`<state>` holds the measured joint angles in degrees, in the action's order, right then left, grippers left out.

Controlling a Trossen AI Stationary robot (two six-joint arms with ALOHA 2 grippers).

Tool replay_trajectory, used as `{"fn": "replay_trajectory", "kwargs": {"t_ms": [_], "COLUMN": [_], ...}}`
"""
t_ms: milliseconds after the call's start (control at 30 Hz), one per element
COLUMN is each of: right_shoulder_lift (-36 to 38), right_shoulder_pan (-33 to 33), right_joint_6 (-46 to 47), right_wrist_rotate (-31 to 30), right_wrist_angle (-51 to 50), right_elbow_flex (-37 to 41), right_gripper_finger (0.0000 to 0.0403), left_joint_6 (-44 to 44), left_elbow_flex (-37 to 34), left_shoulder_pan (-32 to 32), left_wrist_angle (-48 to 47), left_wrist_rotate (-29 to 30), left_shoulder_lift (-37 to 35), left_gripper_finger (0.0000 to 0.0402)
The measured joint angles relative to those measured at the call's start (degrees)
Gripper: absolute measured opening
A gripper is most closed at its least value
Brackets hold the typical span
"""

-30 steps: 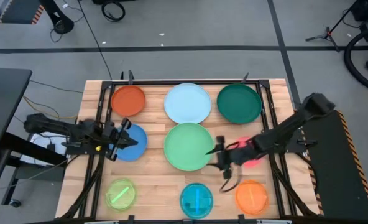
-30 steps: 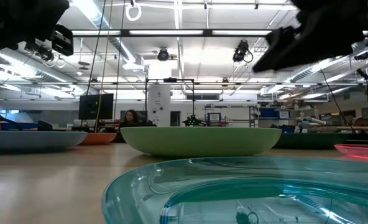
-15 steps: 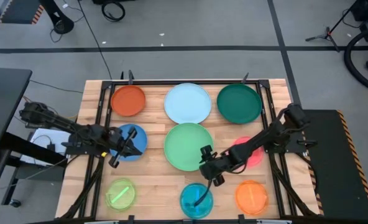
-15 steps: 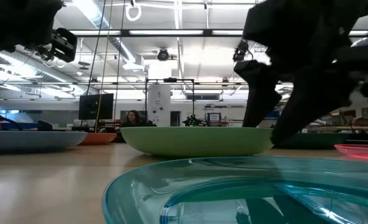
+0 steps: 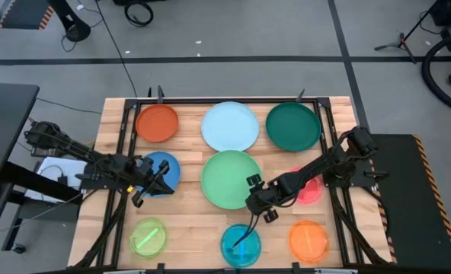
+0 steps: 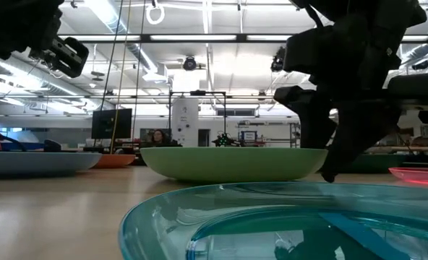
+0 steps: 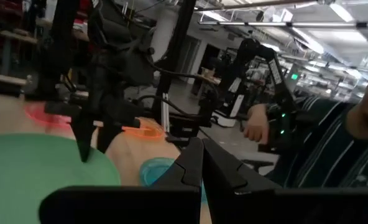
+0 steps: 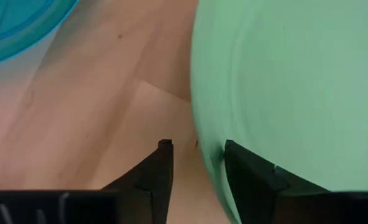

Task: Stack plastic plates
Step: Stack the green plate on top of the dark green plate

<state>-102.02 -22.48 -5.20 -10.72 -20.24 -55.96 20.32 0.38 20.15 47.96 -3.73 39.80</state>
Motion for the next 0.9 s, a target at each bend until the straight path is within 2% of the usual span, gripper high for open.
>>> {"fn": "replay_trajectory", "kwargs": {"t_ms": [367,600,800,900], "right_shoulder_lift": [0.0,0.2,0.2,0.1], "right_shoulder_pan": [0.2,0.1,-1.5,-3.6], "right_joint_6": [-5.1,-10.8,-12.7,-11.9], "right_wrist_rotate": [0.1,-0.2,-0.9,-0.7], "right_wrist_angle": [0.0,0.3,-0.6,-4.1], "right_elbow_flex": [0.0,0.0,-0.6,-3.7], "right_gripper_finger": [0.0064,0.0014,0.0013,0.0013], "left_joint_6": [-14.9,-11.5,-10.4,-10.5], "left_elbow_flex": [0.0,0.0,0.0,0.0], "left_shoulder_pan": [-0.1,-0.1,-0.1,-0.1], "left_wrist_angle": [-0.9,-0.9,-0.8,-0.8], "left_wrist_rotate": [0.1,0.0,0.0,0.0], "left_shoulder_lift": [0.0,0.0,0.0,0.0], "left_gripper_finger": [0.0011,0.0011,0.0011,0.0012]}}
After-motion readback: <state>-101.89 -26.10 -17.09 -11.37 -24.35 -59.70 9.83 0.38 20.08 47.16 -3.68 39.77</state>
